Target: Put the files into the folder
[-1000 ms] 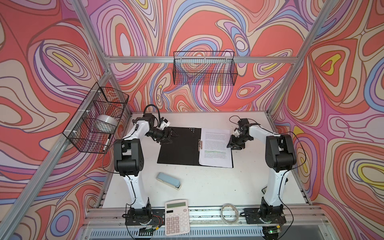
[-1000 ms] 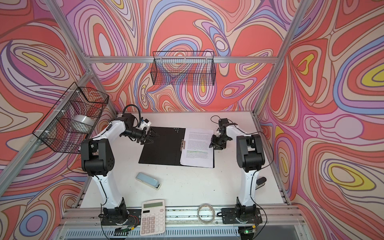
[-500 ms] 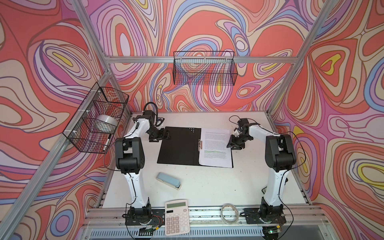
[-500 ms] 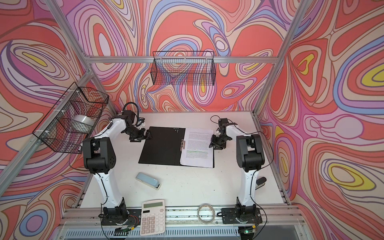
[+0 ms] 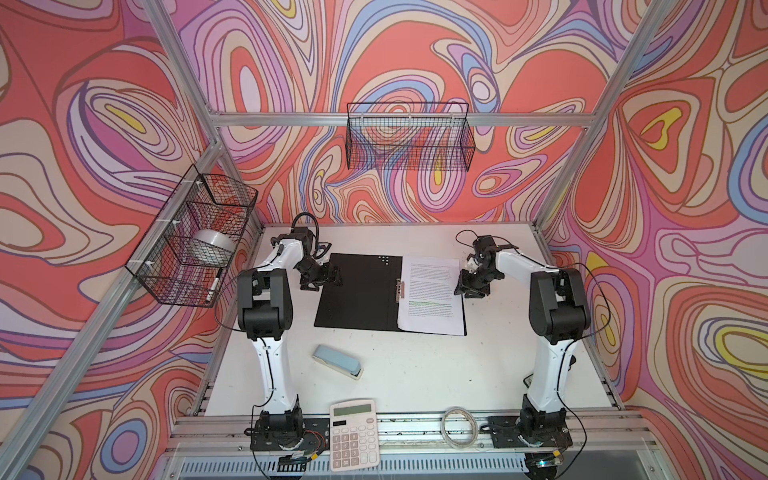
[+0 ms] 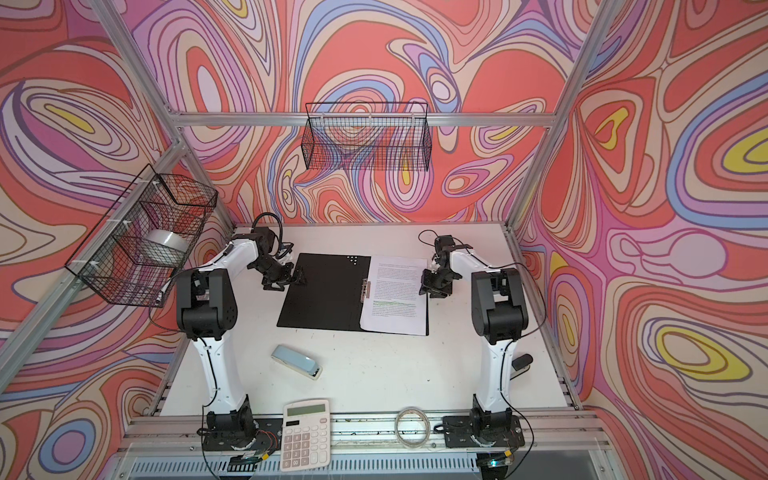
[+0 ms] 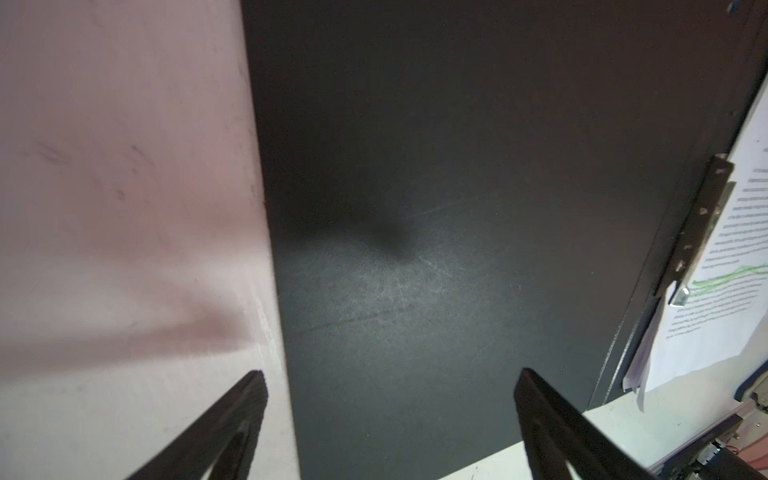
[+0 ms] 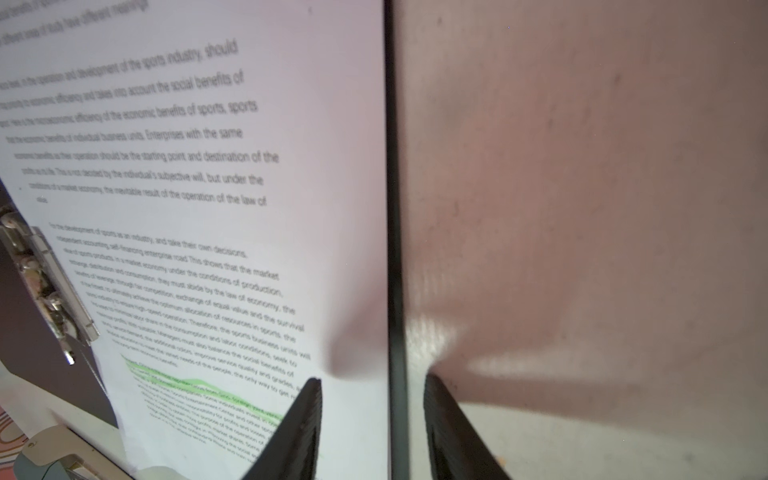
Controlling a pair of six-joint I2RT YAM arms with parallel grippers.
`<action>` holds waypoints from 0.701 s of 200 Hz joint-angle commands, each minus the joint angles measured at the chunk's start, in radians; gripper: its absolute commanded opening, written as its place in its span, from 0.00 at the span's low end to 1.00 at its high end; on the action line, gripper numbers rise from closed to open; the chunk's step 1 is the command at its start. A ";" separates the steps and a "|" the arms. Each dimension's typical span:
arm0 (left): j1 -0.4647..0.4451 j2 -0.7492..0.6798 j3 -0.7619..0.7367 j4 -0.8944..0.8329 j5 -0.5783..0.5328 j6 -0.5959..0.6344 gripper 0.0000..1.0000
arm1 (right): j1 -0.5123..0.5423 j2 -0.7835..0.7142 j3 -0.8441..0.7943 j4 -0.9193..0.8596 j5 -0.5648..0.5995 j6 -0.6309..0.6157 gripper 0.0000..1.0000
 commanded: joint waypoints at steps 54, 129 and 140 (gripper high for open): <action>0.005 0.039 0.030 -0.009 0.022 0.011 0.94 | -0.002 0.057 0.001 0.035 0.079 0.013 0.43; 0.003 0.087 0.060 -0.034 -0.039 0.017 1.00 | -0.001 0.079 0.016 0.036 0.077 0.015 0.43; 0.002 0.095 0.067 -0.041 -0.051 0.021 1.00 | -0.001 0.082 0.015 0.036 0.076 0.014 0.43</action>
